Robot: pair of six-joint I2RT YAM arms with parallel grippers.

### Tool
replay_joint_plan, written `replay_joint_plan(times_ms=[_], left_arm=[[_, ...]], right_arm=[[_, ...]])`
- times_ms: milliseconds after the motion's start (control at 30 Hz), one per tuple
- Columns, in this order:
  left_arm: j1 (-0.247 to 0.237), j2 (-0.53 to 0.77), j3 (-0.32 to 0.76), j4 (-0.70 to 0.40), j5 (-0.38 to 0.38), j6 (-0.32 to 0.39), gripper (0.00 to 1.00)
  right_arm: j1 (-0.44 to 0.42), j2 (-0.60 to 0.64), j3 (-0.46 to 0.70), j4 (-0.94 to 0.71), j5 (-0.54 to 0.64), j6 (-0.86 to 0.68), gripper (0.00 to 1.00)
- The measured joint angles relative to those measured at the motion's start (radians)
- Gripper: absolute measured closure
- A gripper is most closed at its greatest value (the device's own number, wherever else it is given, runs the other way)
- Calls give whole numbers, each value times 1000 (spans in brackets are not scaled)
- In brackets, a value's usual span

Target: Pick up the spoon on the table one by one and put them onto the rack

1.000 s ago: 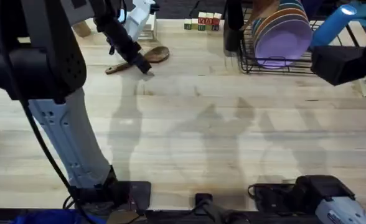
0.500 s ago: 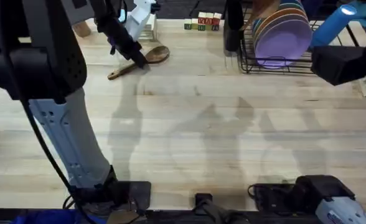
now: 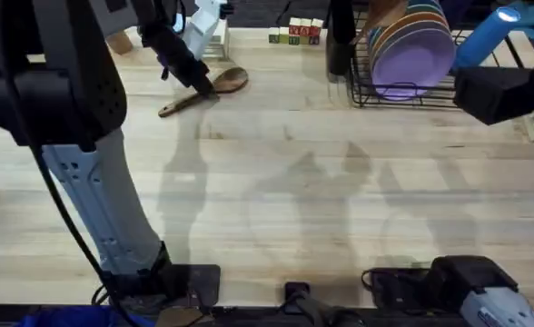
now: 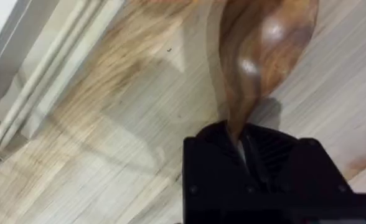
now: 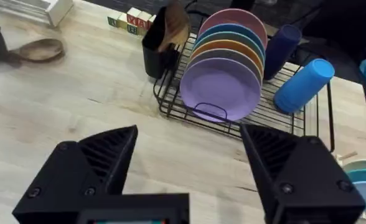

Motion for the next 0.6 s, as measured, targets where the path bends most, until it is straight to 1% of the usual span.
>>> replay_joint_plan(times_ms=[167,300,467,600], left_arm=[[-12,0,5,-5,-21,-21,921],[-41,13,34,-33,-50,-30,928],[-97,53,108,-89,-58,-58,936],[-150,85,179,-122,-12,-83,942]], right_arm=[[0,0,0,0,0,0,8],[0,0,0,0,0,0,8],[0,0,0,0,0,0,8],[0,0,0,0,0,0,8]])
